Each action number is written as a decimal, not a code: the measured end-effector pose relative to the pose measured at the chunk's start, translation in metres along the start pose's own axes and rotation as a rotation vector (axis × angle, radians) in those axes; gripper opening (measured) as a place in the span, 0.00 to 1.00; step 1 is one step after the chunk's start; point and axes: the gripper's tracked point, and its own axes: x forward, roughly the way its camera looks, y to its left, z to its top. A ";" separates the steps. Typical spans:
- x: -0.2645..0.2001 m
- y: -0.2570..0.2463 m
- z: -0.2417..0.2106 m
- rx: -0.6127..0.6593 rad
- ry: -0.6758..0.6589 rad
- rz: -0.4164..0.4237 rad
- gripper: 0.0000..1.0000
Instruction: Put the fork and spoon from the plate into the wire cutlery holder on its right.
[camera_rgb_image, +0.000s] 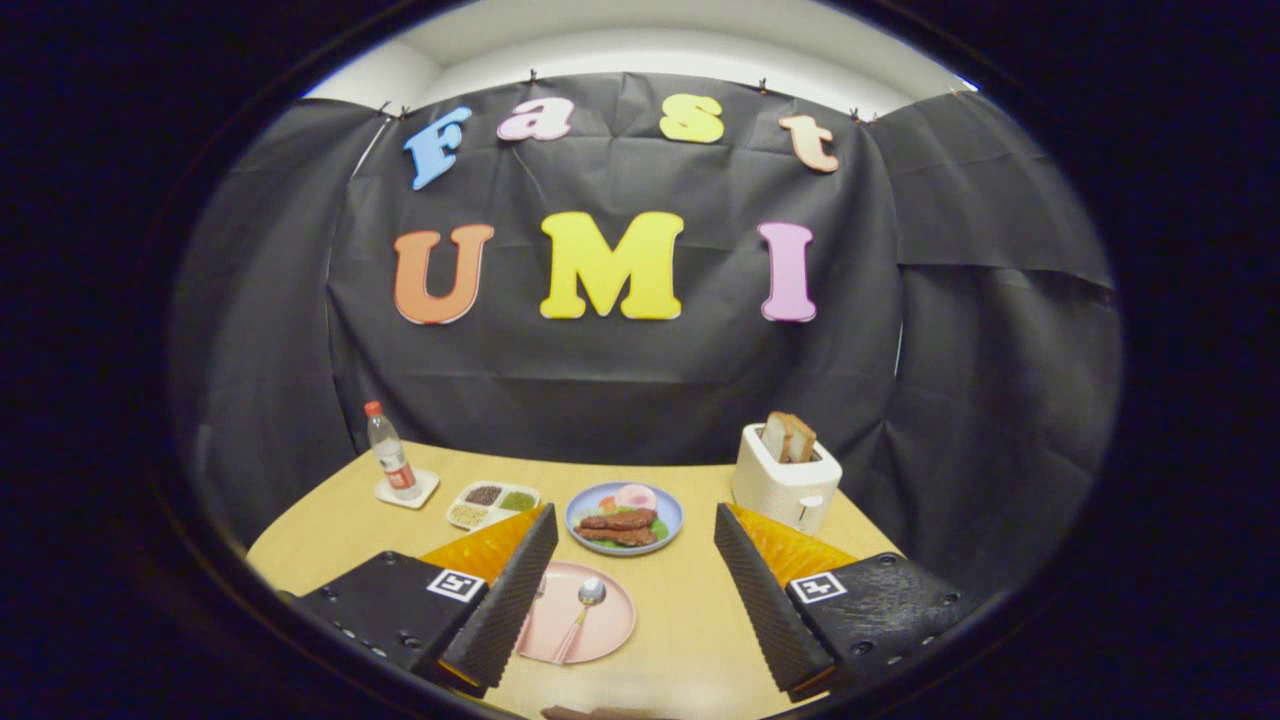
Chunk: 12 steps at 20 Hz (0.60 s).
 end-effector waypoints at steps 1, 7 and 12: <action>0.006 0.006 -0.012 -0.005 0.022 0.002 0.95; 0.048 0.036 -0.103 -0.012 0.216 0.008 0.95; 0.064 0.053 -0.159 -0.024 0.339 0.013 0.92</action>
